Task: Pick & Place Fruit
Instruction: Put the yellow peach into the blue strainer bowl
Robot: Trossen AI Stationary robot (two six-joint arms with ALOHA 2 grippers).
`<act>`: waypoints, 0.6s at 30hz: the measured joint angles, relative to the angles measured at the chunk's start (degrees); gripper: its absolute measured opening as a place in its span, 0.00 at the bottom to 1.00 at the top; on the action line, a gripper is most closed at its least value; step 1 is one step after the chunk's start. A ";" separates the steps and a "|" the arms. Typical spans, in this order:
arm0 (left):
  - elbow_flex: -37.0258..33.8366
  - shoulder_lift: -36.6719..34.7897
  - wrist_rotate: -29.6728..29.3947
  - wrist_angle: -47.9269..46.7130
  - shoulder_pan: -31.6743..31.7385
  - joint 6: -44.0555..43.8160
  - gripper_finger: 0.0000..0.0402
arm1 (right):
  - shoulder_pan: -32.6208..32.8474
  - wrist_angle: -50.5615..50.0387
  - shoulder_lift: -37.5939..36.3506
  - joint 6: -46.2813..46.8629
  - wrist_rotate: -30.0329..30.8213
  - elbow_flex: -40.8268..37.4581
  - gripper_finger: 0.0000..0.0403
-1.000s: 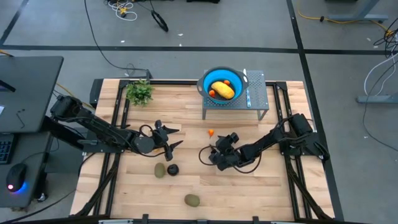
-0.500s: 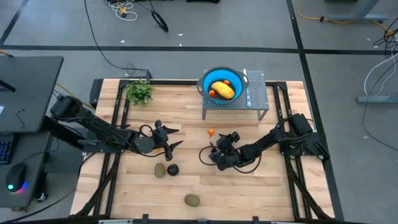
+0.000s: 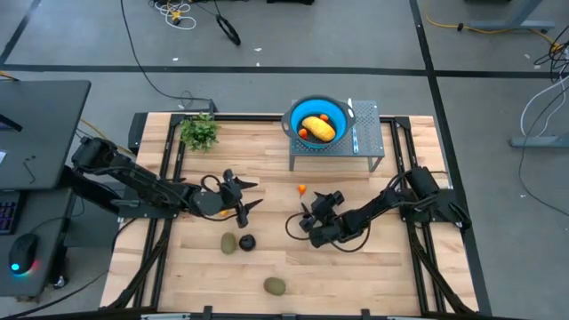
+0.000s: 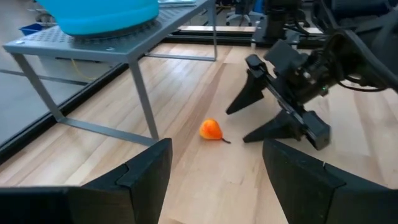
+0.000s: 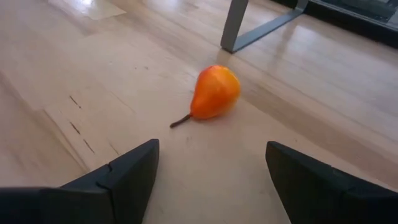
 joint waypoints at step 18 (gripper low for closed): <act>0.00 -0.02 -0.61 -2.02 0.01 0.28 0.64 | -3.73 11.38 0.07 -16.88 2.14 0.00 0.76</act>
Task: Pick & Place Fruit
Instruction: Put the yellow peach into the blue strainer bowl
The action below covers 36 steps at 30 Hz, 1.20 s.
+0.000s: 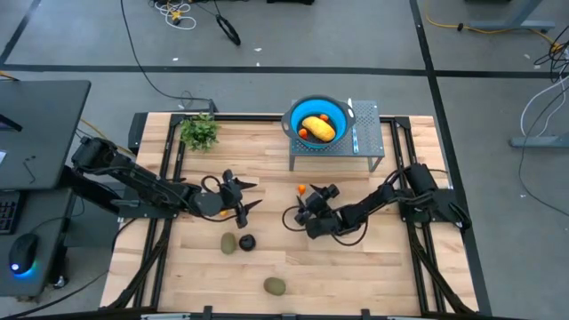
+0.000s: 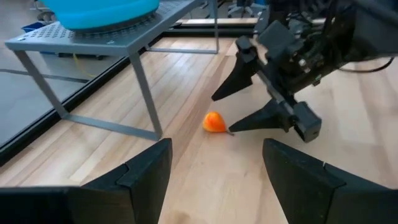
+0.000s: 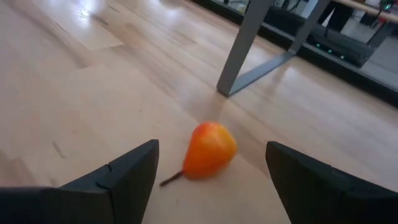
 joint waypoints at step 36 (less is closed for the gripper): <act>0.00 0.00 -3.94 -8.99 -0.10 -6.43 0.64 | -7.57 3.19 -0.09 -1.20 -18.04 0.07 0.44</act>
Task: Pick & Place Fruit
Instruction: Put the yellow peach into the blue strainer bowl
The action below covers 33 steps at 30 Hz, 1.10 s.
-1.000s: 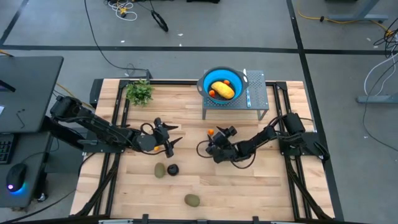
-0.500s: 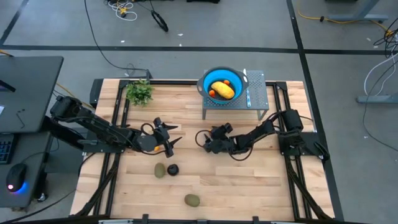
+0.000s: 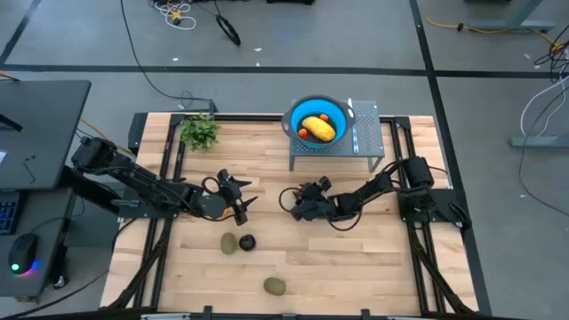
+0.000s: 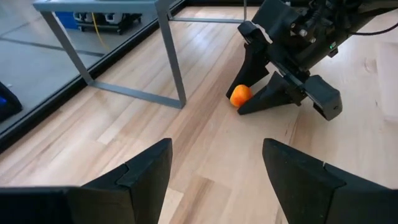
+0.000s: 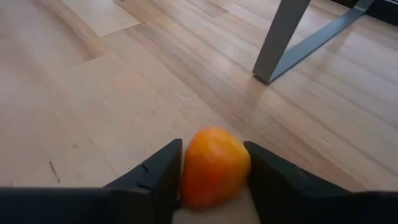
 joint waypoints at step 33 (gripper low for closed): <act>-0.02 0.00 -1.72 0.06 -6.00 -9.36 0.64 | 3.63 -1.07 -33.13 -28.41 5.06 -0.09 0.34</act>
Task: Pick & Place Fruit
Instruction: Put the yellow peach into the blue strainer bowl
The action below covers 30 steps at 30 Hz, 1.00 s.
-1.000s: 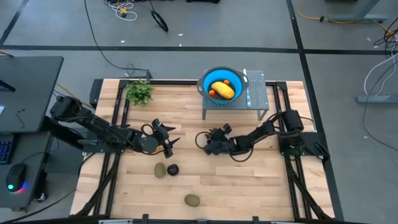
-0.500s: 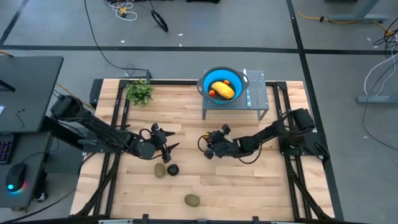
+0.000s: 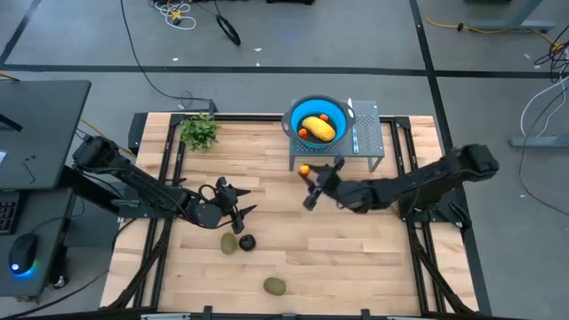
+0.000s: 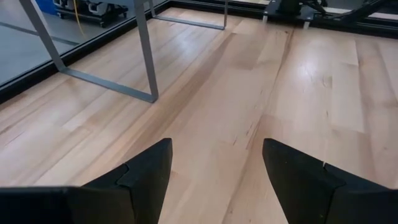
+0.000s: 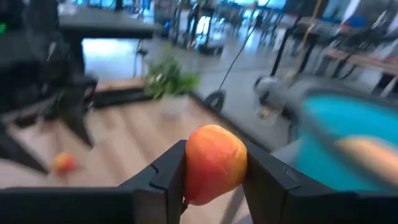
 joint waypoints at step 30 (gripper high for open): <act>0.00 0.00 0.01 -0.47 0.00 1.33 0.64 | -21.39 -3.04 -7.94 -15.62 -4.54 0.02 0.63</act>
